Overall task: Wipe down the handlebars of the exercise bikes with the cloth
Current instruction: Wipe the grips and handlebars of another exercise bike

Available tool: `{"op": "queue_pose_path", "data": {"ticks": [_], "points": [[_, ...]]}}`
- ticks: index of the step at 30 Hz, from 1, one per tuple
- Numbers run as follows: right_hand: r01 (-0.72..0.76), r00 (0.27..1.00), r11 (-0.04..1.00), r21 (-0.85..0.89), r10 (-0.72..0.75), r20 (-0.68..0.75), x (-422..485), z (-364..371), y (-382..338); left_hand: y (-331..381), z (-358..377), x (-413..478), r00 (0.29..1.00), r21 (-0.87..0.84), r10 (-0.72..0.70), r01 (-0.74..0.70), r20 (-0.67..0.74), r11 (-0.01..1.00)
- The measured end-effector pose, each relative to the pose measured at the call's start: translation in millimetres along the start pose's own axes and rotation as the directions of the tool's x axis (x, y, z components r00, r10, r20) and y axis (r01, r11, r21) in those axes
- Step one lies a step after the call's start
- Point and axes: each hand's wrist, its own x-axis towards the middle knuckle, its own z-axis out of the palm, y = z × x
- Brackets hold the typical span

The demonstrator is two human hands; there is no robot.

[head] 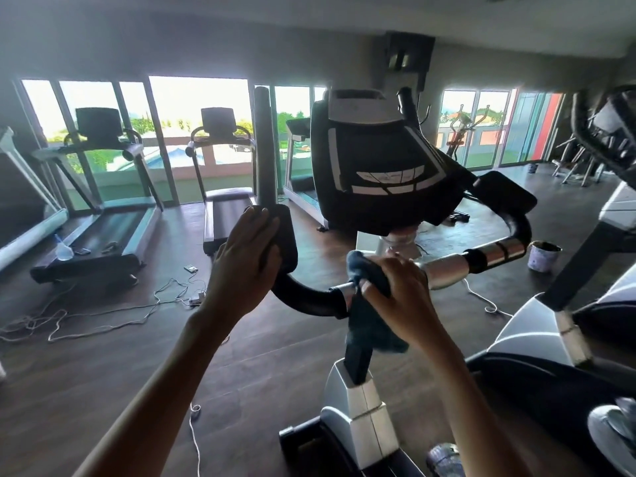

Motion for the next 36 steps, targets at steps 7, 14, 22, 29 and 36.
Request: {"op": "queue_pose_path", "data": {"ticks": [7,14,22,29,36], "points": [[0.137,0.987,0.976,-0.17,-0.15,-0.063,-9.8,14.2,-21.2,1.5,2.6,-1.1,0.999,0.016,-0.02,0.021,-0.038,1.0],[0.05,0.999,0.979,-0.197,-0.05,0.004,8.1,1.0,-7.0,7.0,2.1,-1.9,0.997,0.002,-0.013,0.013,-0.071,1.0],[0.364,0.922,0.915,-0.173,-0.381,-0.072,-13.1,10.1,8.1,3.6,1.5,-3.3,0.996,-0.012,-0.002,0.001,-0.084,1.0],[0.236,0.961,0.961,-0.145,-0.253,-0.112,-10.3,21.5,-25.9,5.9,2.6,-3.5,0.997,-0.024,-0.028,0.026,-0.069,0.999],[-0.031,0.992,0.99,-0.139,0.014,-0.125,10.1,1.4,-0.8,0.7,3.5,-3.1,1.0,-0.035,-0.014,0.013,-0.028,0.999]]}}
